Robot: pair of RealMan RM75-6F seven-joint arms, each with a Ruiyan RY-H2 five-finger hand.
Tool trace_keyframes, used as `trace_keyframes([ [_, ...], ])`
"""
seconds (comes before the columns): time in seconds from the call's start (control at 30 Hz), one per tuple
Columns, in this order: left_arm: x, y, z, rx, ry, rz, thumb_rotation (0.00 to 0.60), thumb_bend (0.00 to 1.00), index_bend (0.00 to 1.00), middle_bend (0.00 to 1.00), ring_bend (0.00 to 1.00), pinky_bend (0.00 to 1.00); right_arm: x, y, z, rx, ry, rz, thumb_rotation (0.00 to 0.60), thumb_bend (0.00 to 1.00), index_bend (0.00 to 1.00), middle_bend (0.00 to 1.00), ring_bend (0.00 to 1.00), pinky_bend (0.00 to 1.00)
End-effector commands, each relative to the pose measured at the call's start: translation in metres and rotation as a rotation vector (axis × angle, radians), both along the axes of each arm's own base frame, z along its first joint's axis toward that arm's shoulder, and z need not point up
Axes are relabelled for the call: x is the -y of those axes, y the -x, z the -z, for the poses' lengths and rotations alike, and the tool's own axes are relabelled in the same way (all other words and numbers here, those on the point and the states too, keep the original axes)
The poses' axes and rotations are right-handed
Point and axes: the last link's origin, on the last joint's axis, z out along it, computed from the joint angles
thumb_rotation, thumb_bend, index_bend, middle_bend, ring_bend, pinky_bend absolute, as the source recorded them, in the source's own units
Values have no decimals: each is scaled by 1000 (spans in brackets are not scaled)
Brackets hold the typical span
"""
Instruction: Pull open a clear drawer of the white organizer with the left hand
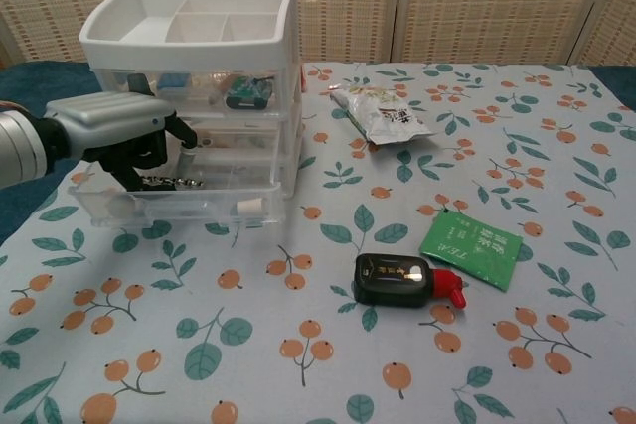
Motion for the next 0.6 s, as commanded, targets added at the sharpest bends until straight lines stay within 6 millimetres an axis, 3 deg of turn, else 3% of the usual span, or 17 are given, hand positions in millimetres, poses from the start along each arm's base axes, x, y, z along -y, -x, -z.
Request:
trace_keyframes([
  [0.03, 0, 0, 0, 4, -2, 0, 600, 328, 568, 960, 983, 1000, 0, 0, 0, 0, 0, -1, 600, 266, 35, 79, 71, 213],
  [0.37, 0, -2, -5, 16, -12, 9, 600, 334, 609, 961, 983, 1000, 0, 0, -1, 2, 5, -2, 600, 266, 35, 79, 71, 213],
  [0.6, 7, -4, -24, 47, -40, 28, 600, 334, 610, 961, 983, 1000, 1, -1, -1, 3, 5, -10, 600, 266, 36, 79, 71, 213],
])
